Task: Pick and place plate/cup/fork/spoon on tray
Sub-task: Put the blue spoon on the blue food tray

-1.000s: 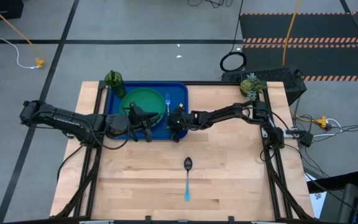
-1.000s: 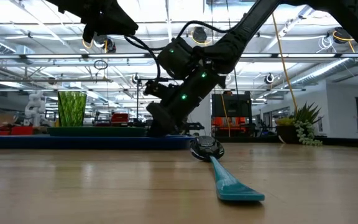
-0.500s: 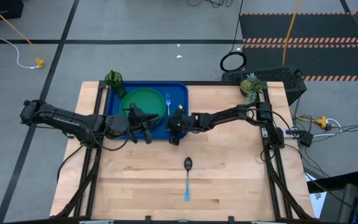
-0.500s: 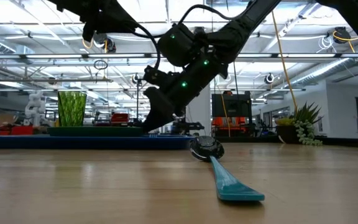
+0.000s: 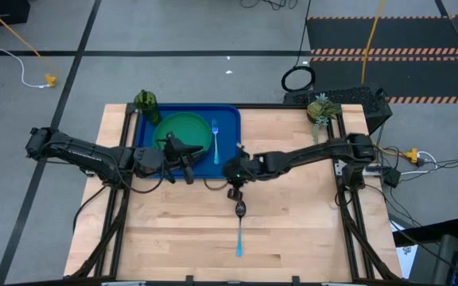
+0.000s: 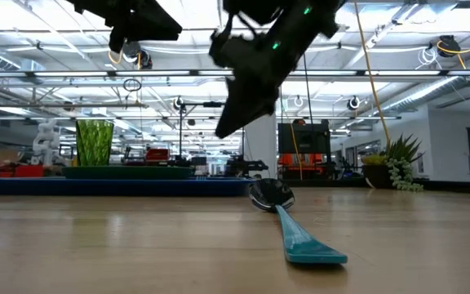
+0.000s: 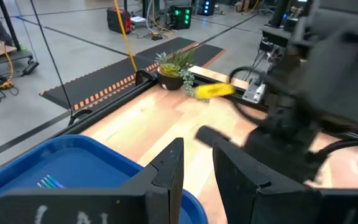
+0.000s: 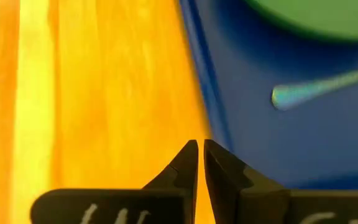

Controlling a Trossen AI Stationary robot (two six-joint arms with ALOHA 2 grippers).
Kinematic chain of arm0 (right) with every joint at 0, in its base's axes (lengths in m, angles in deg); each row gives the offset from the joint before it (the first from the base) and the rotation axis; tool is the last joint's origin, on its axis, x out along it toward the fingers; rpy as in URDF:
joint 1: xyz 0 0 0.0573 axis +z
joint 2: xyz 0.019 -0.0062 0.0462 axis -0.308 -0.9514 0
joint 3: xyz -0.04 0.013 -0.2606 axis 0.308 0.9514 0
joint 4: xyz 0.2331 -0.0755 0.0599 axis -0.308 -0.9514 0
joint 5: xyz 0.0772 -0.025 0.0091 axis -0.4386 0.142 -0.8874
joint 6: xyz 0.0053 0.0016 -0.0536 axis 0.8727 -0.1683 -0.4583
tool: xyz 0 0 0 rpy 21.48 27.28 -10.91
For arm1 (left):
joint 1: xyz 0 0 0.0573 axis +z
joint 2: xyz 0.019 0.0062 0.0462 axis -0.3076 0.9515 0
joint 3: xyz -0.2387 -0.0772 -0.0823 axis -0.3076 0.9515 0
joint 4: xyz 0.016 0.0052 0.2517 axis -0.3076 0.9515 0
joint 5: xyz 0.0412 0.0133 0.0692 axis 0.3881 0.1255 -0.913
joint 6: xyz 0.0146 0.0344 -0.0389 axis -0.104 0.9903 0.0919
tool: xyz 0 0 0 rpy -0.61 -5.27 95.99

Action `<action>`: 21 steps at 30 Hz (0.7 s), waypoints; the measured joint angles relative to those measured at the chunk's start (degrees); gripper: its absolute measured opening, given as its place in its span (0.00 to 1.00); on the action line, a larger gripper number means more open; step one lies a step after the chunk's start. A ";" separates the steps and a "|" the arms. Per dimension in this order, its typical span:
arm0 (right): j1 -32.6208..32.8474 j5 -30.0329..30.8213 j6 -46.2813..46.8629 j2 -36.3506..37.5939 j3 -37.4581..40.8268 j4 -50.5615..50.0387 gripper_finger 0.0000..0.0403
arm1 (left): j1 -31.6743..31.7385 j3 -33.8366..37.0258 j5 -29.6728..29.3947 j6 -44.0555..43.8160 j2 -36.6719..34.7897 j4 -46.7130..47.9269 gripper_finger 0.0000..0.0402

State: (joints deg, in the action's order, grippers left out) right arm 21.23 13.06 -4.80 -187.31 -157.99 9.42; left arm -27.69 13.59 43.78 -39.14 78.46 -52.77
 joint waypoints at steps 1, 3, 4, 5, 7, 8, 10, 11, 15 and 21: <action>0.95 0.85 1.57 0.63 0.01 -1.39 0.05 | -0.20 0.00 0.08 0.02 0.00 -0.05 0.22; 2.94 2.28 5.59 1.81 0.02 -3.91 0.05 | -0.55 0.00 0.14 0.04 0.02 -0.05 0.22; 3.89 2.93 8.58 2.19 0.02 -5.07 0.05 | -0.78 0.00 0.14 0.01 0.00 -0.07 0.22; 4.85 3.81 11.50 2.54 0.02 -5.56 0.05 | -0.92 0.00 0.16 -0.05 0.02 -0.07 0.22; 7.04 5.81 16.42 3.07 0.41 -5.49 0.05 | -1.38 0.00 0.62 -0.42 0.01 -0.05 0.22; 8.16 6.93 18.45 3.14 0.78 -5.47 0.05 | -1.60 0.00 1.10 -0.43 0.01 -0.17 0.22; 10.53 8.55 22.20 3.10 1.29 -5.45 0.06 | -1.87 0.00 2.14 -0.46 0.02 -0.20 0.22; 11.80 9.47 24.04 3.05 1.62 -5.42 0.08 | -2.16 0.00 2.44 -0.56 0.02 -0.17 0.22; 16.44 11.22 32.91 3.05 2.55 -5.28 0.16 | -3.18 0.00 2.73 -1.58 0.00 -0.18 0.22; 24.26 12.37 39.69 3.05 2.63 -0.52 0.33 | -5.48 0.00 2.77 -4.86 0.53 -0.10 0.22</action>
State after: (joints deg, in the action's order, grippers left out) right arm 45.49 25.43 34.89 -184.25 -155.36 8.90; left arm -33.17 13.59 46.55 -44.00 78.99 -52.87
